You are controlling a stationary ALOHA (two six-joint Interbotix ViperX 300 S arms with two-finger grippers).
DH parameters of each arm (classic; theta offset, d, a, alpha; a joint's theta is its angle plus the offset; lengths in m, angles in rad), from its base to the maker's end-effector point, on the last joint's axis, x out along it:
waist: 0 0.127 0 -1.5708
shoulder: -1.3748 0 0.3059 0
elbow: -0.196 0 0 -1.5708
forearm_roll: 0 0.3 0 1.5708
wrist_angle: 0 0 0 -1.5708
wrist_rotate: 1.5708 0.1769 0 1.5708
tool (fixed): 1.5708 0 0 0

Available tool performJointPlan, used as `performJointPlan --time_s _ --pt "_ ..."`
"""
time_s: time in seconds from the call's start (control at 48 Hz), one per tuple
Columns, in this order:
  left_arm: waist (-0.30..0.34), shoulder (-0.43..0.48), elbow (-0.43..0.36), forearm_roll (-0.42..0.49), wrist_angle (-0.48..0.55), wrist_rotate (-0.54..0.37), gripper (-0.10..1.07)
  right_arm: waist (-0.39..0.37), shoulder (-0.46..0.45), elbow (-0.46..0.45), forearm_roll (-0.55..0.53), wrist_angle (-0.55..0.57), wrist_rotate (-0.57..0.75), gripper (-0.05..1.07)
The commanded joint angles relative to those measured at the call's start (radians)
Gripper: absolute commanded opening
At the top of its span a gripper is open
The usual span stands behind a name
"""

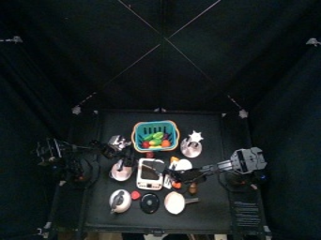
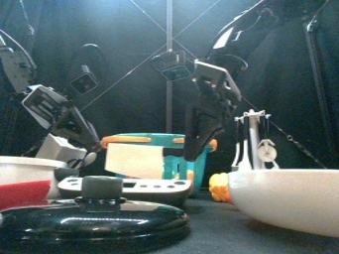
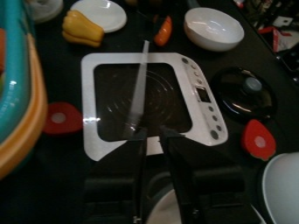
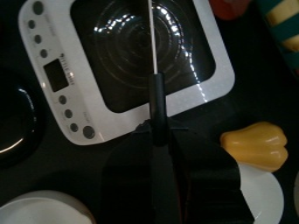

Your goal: Cut strawberry and drop knife

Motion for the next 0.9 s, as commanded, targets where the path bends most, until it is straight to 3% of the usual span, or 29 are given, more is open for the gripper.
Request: performJointPlan --time_s 0.0,0.188,0.625,0.875 --pt "0.003 -0.009 -0.015 -0.011 -0.005 0.003 0.74 -0.003 -0.035 -0.011 -0.002 0.0 0.003 0.24" --pt "0.002 -0.025 -0.021 -0.029 -0.005 0.008 0.85 -0.003 -0.054 -0.008 -0.002 0.0 0.003 0.24" --pt "0.003 -0.13 -0.012 -0.071 -0.005 0.012 0.85 0.005 -0.133 0.029 -0.021 0.0 0.005 0.24" --pt "0.003 -0.155 -0.011 -0.077 -0.005 0.014 0.85 0.012 -0.245 0.115 -0.008 0.002 0.006 0.24"
